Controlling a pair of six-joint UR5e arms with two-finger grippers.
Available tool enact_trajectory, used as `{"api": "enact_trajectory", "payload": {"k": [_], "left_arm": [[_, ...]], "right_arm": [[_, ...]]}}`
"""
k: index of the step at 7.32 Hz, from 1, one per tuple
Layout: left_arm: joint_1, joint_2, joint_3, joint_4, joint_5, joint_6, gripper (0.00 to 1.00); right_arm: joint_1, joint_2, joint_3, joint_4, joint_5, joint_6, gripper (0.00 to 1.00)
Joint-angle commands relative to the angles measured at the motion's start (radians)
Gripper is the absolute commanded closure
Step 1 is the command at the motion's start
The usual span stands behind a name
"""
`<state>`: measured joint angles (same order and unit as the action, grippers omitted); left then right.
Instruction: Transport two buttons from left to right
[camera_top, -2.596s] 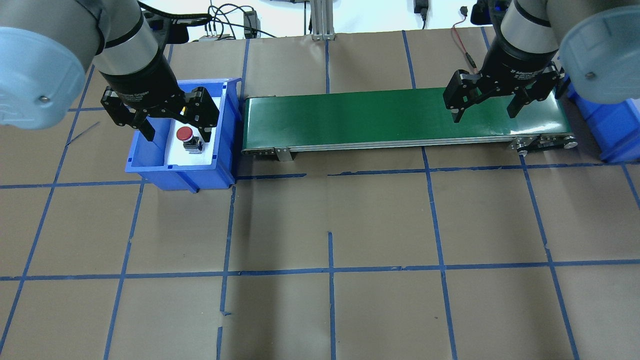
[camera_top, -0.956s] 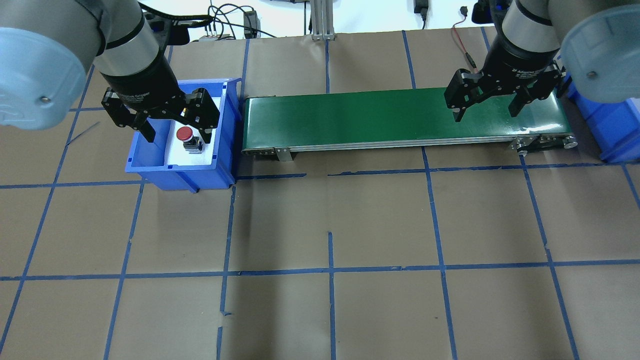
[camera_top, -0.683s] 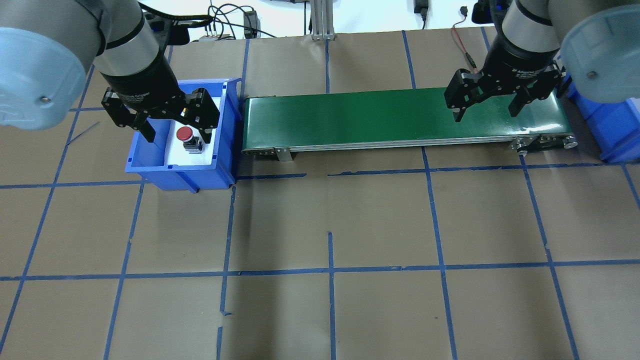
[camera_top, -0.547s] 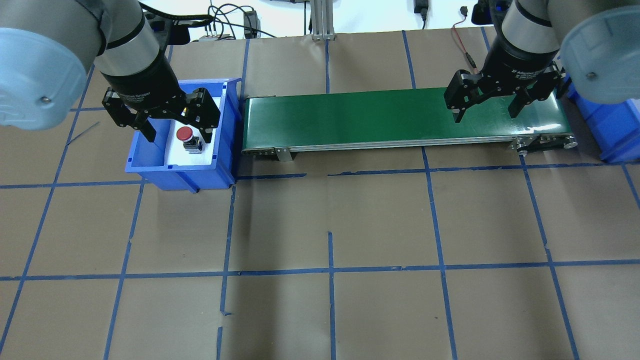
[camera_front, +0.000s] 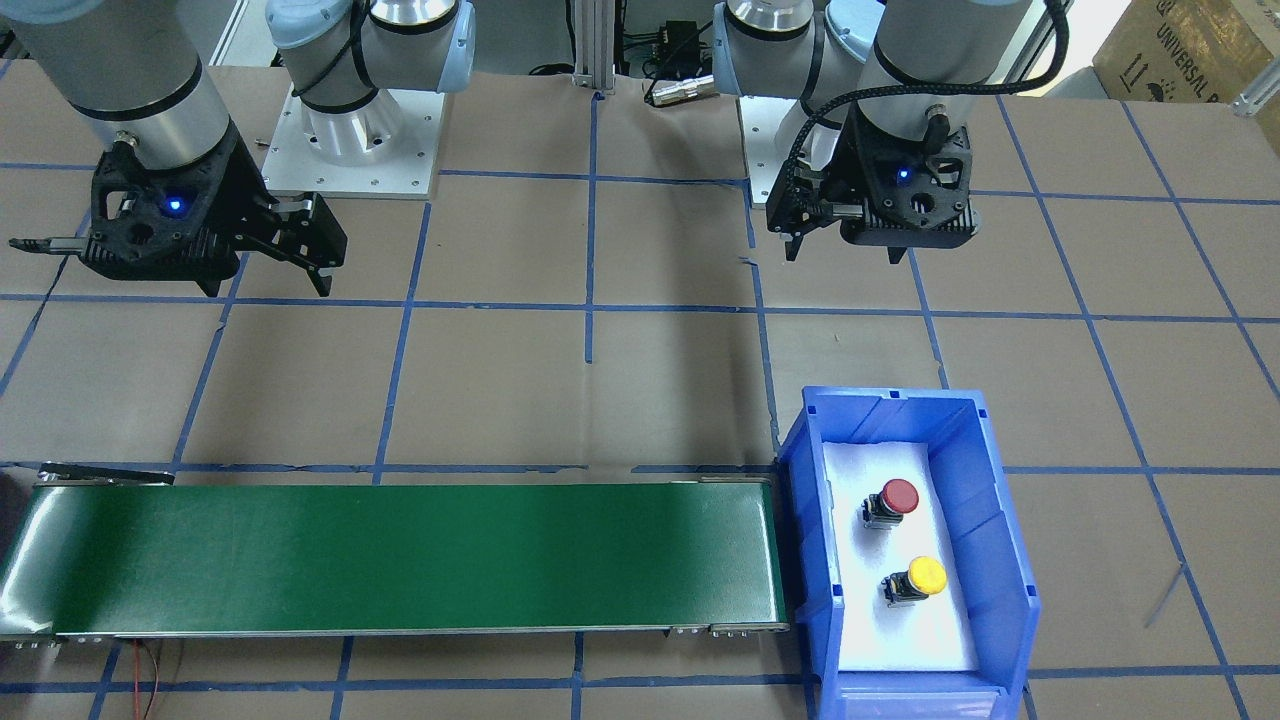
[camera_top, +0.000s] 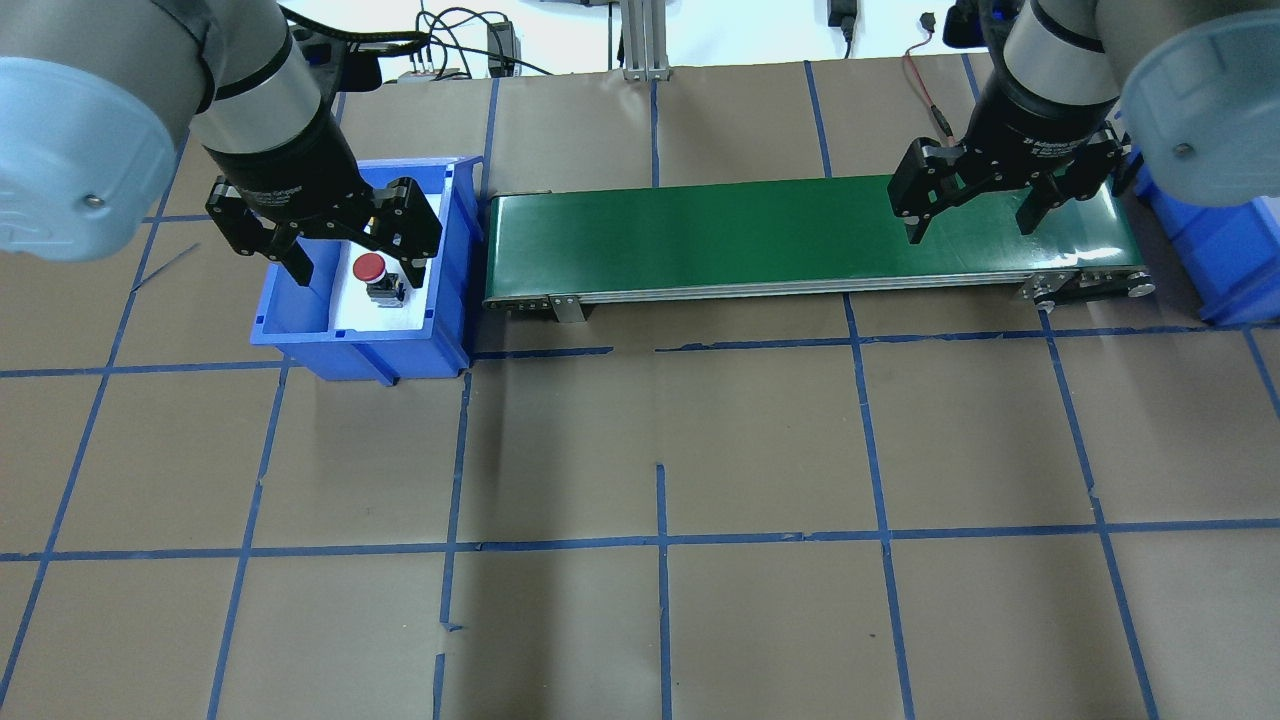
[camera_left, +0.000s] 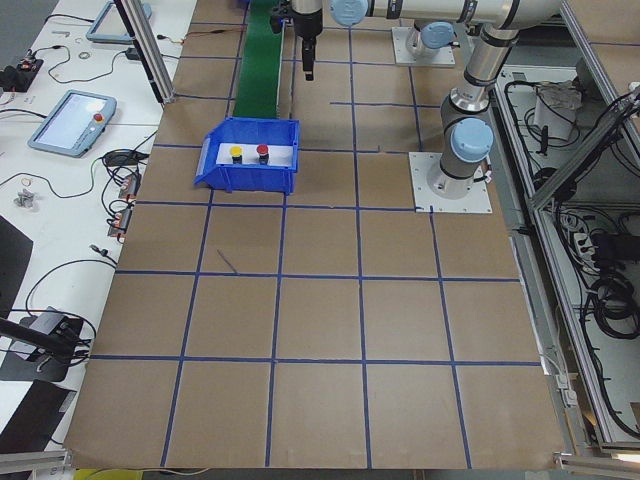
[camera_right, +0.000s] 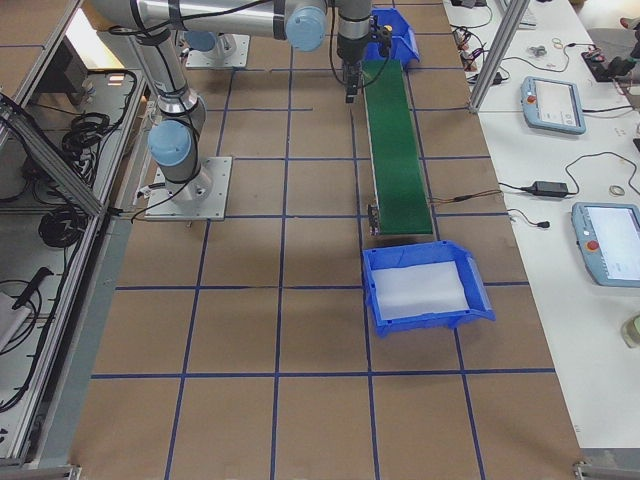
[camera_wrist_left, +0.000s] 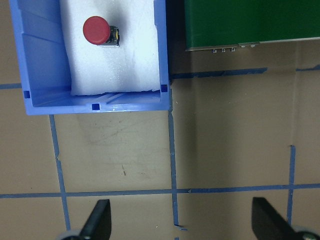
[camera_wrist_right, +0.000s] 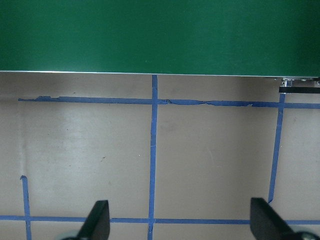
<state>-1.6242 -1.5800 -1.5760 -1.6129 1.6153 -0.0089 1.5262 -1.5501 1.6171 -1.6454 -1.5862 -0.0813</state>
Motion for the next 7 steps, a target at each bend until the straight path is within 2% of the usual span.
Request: {"api": "enact_trajectory", "payload": {"k": [1,2,4,7], "left_arm": [[0.009,0.0,0.002,0.002,-0.002,0.006,0.0],[0.029,-0.008,0.004,0.007,-0.003,0.007,0.0],[0.128,-0.053,-0.002,0.076,-0.003,0.128,0.0],[0.173,-0.217,-0.004,0.23,0.005,0.221,0.01]], "right_arm": [[0.0,0.001,0.001,-0.001,0.0,0.002,0.0],[0.0,0.001,0.003,-0.001,-0.001,0.0,0.0],[0.0,0.001,0.003,-0.001,-0.002,-0.002,0.0],[0.0,0.002,0.004,0.001,0.0,0.0,0.0]]}}
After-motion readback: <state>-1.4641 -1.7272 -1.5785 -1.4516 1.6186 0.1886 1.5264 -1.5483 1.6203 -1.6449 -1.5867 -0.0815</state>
